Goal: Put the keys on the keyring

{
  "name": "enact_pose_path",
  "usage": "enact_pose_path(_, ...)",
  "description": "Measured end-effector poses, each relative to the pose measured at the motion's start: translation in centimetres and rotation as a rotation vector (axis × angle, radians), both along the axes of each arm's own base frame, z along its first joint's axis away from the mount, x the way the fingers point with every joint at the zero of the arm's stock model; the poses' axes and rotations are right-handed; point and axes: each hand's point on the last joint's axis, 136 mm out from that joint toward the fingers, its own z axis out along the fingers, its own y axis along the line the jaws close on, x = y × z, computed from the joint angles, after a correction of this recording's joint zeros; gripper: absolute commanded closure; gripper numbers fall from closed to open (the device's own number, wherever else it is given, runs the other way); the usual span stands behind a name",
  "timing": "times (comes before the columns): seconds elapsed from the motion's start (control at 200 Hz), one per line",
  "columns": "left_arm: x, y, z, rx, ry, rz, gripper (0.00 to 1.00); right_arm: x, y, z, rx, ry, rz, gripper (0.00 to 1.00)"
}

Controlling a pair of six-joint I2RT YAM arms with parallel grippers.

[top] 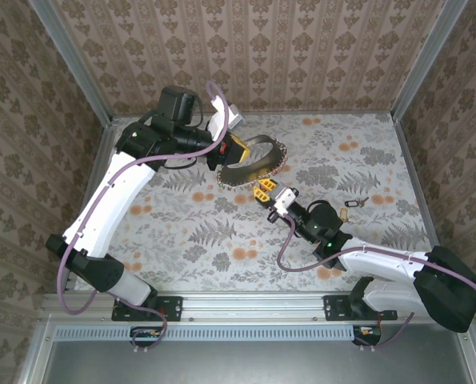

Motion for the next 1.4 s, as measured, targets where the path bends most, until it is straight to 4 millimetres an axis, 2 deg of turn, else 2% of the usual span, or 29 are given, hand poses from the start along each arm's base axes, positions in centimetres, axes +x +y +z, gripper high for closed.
enact_pose_path(0.51, -0.1, 0.1, 0.5, -0.010, -0.013, 0.001, 1.00, 0.2, 0.0, 0.3, -0.008, -0.037, -0.014, 0.81)
enact_pose_path(0.77, 0.0, 0.0, 0.6, -0.016, -0.016, 0.006, 1.00, 0.3, 0.1, 0.5, -0.003, -0.040, -0.014, 0.77)
enact_pose_path(1.115, -0.1, 0.2, 0.8, -0.021, -0.019, 0.012, 1.00, 0.3, -0.1, 1.3, 0.033, -0.049, -0.023, 0.86)
enact_pose_path(1.4, -0.1, 0.3, 0.9, -0.022, -0.021, 0.022, 1.00, 0.3, -0.1, 1.3, 0.035, -0.050, -0.026, 0.87)
